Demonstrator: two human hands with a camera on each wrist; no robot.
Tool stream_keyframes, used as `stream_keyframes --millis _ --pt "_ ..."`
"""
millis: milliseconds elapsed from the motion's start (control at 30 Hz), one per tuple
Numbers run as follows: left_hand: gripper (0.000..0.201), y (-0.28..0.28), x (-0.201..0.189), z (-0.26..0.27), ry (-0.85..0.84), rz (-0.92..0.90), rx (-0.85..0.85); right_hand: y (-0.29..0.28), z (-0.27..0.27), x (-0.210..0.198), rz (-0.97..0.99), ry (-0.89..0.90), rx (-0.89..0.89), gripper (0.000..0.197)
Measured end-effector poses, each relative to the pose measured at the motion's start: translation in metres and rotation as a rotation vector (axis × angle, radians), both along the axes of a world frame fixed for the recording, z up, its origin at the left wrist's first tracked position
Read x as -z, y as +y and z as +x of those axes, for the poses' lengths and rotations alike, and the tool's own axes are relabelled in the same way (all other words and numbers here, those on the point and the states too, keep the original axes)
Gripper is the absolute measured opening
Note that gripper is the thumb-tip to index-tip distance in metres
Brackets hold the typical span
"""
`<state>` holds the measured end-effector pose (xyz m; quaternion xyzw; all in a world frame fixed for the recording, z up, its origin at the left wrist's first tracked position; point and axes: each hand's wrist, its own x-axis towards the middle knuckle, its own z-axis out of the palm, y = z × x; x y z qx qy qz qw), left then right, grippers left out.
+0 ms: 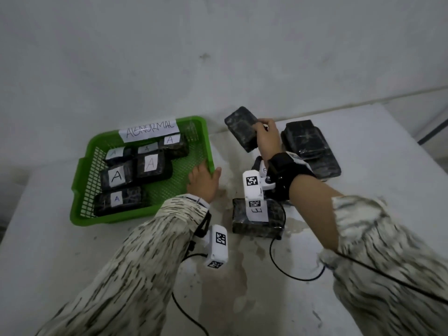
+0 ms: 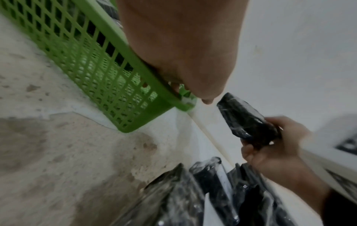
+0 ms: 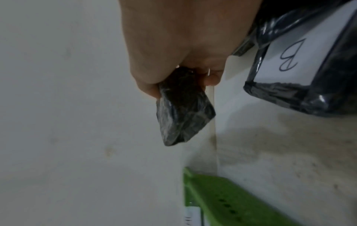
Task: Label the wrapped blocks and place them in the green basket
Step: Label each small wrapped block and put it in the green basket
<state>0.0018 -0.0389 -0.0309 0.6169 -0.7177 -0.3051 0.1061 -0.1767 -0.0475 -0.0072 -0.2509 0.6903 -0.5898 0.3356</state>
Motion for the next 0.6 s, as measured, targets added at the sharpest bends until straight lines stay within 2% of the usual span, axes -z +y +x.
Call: stream_keyframes --millis 67,167,233,333,433,500,600 --pt "0.058 0.000 -0.010 0.004 0.208 0.011 -0.048 0.019 0.002 -0.008 -0.055 -0.176 -0.021 0.008" --pt "0.055 0.009 -0.030 0.014 0.522 0.066 -0.060 0.047 0.005 -0.016 -0.068 -0.544 -0.152 0.020" --pt "0.053 0.019 -0.044 0.021 0.685 0.154 -0.043 0.067 0.013 -0.020 -0.005 -0.657 -0.266 0.026" --pt "0.059 0.031 -0.053 0.031 0.801 0.230 0.010 0.093 0.035 -0.025 0.048 -0.679 -0.462 0.043" --pt "0.059 0.042 -0.056 0.042 0.897 0.252 0.065 0.111 0.057 -0.028 0.124 -0.711 -0.517 0.034" --pt "0.049 0.047 -0.058 0.050 0.925 0.265 0.052 0.120 0.068 -0.033 0.181 -0.741 -0.524 0.028" --pt "0.027 0.050 -0.057 0.063 0.949 0.285 -0.018 0.123 0.078 -0.035 0.180 -0.676 -0.453 0.029"
